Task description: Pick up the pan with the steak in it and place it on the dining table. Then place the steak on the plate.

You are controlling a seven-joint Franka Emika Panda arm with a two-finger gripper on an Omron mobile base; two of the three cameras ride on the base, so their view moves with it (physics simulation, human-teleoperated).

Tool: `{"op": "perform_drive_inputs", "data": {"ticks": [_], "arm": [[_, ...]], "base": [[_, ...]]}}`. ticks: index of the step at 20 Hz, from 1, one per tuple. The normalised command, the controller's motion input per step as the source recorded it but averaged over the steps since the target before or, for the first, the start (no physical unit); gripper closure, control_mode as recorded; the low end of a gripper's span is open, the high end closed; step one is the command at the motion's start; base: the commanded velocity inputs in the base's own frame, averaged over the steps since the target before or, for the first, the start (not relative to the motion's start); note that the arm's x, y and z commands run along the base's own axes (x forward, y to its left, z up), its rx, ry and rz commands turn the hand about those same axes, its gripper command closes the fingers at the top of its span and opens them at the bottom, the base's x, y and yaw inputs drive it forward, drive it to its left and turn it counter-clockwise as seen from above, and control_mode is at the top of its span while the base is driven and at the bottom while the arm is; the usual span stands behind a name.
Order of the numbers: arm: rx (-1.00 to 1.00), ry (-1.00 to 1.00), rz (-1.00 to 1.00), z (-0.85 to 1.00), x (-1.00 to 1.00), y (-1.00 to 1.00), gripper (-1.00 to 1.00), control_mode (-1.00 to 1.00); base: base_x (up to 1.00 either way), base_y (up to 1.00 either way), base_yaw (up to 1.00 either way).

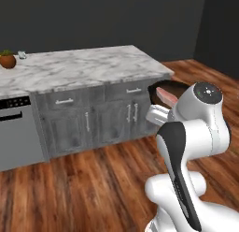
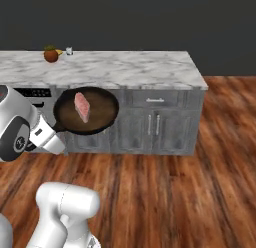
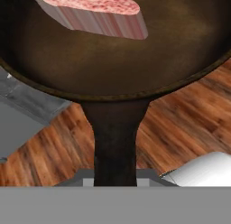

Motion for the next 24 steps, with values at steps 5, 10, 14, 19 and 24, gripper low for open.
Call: {"op": "perform_drive_inputs", "data": {"ticks": [5,10,14,19,24], "arm": [[0.00,0.00,0.00,0.00,0.00,0.00,1.00,1.00],[0.00,0.00,0.00,0.00,0.00,0.00,1.00,1.00],[0.00,0.00,0.00,0.00,0.00,0.00,1.00,1.00],[0.00,0.00,0.00,0.00,0.00,0.00,1.00,1.00],[0.00,0.00,0.00,0.00,0.00,0.00,1.00,1.00]], "base": [[-0.31,0.00,0.33],[-0.19,0.00,0.17],[0.01,-0.19,0.03],[0.13,-0.92,0.05],[0.20,-1.00,0.05]]}}
